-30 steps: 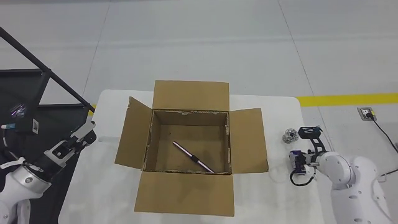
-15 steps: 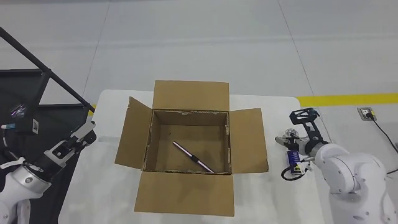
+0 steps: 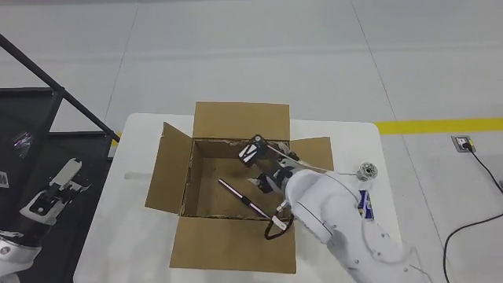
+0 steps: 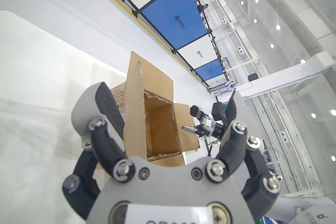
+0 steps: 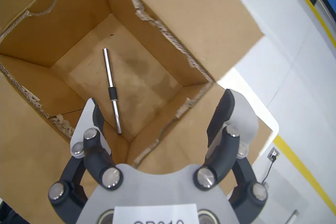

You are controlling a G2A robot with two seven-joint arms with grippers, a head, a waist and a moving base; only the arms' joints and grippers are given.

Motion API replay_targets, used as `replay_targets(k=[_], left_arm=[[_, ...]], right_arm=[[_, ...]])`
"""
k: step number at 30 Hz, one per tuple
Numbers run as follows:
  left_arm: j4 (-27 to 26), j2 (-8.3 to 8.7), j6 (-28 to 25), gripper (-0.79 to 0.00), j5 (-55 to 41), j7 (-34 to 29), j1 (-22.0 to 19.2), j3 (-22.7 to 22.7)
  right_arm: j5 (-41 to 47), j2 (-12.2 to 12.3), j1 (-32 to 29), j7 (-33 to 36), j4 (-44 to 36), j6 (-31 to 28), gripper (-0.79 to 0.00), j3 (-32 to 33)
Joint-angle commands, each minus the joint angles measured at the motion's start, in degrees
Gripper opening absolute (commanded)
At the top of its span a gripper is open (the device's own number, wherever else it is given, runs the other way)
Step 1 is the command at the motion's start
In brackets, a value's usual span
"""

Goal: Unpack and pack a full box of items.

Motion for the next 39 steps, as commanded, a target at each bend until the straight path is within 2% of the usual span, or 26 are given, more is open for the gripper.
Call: replay_targets(k=[1,5,10,21,24,29,34,36,38,39], left_arm=[[0.0,-0.16,-0.9,0.0,-1.6,0.7,1.3,-0.8],[0.7,-0.35,-2.7,0.0,-4.4,0.8,3.1,-2.6],[0.9,-0.39,-3.2,0.0,-5.1,0.7,3.5,-3.0],[0.9,-0.39,-3.2,0.0,-5.1,0.7,3.5,-3.0],[0.9,-0.39,-3.2,0.0,-5.1,0.7,3.5,-3.0],[0.9,-0.39,-3.2,0.0,-5.1,0.7,3.5,-3.0],[0.9,-0.39,-3.2,0.0,-5.1,0.7,3.5,-3.0],[0.9,-0.39,-3.2,0.0,-5.1,0.7,3.5,-3.0],[0.9,-0.39,-3.2,0.0,-5.1,0.7,3.5,-3.0],[0.9,-0.39,-3.2,0.0,-5.1,0.7,3.5,-3.0]], right_arm=[[1.6,-2.2,5.7,0.3,8.6,2.1,0.0,-6.3],[7.3,-7.0,14.0,1.1,22.9,4.1,0.0,-13.8],[19.3,-12.8,21.7,3.9,38.8,4.3,0.0,-17.4],[19.6,-13.1,22.2,4.1,39.6,4.3,0.0,-17.6],[19.1,-13.2,21.0,2.3,40.3,3.8,0.0,-17.9],[20.3,-15.5,21.7,1.7,45.2,2.9,0.0,-20.0],[21.4,-18.9,23.1,-0.3,53.0,2.5,0.0,-22.6],[22.4,-20.3,23.6,-1.0,56.3,2.3,-0.135,-23.3],[23.3,-21.7,24.0,-1.9,59.7,1.1,-0.182,-23.9],[23.8,-22.3,24.3,-2.2,61.4,0.6,-0.283,-24.1]])
